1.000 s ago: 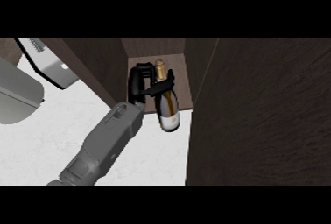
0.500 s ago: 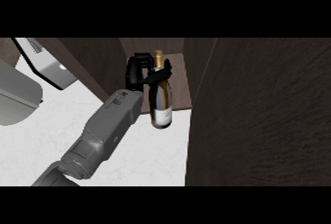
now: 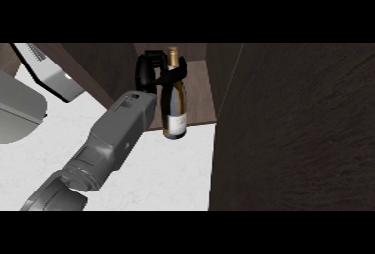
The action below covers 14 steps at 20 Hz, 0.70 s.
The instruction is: Pick up the wine, place it into the cabinet and close the cabinet
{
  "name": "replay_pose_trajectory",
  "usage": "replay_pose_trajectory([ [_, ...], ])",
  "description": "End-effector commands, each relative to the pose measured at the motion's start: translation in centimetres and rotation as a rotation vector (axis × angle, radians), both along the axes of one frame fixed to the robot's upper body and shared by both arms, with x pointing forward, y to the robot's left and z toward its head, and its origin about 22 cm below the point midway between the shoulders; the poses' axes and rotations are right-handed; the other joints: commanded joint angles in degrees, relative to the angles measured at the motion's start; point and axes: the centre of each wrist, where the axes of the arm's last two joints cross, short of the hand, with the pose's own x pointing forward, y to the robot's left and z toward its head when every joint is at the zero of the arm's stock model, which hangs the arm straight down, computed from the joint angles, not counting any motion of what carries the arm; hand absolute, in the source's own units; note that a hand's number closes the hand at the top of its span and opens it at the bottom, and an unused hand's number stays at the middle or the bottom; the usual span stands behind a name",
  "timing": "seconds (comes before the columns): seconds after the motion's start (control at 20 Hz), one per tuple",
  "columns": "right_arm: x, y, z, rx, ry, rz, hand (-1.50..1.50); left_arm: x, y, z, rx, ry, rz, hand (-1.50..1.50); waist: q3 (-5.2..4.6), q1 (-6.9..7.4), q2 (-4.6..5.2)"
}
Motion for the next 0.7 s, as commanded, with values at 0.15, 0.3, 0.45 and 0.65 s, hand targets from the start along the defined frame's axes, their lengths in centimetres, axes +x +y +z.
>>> replay_pose_trajectory([
  [0.15,0.2,0.0,0.8,-0.02,-0.018,0.004,-1.5,0.2,1.1,-0.2,0.072,-0.005,0.046,-1.5,-0.05,-0.2,0.4],
  [0.3,0.3,0.0,0.6,0.006,-0.019,0.002,-1.5,0.4,1.4,0.0,0.106,0.008,0.06,-1.5,-0.01,-0.18,0.23],
  [0.45,0.1,0.0,0.1,0.011,-0.006,0.004,-1.5,0.7,2.3,0.3,0.134,0.017,0.075,-1.5,0.02,-0.58,0.29],
  [0.65,0.3,0.1,0.4,-0.008,-0.017,-0.003,-1.5,0.9,3.0,0.4,0.134,0.054,0.101,-1.5,-0.03,-0.74,0.58],
])
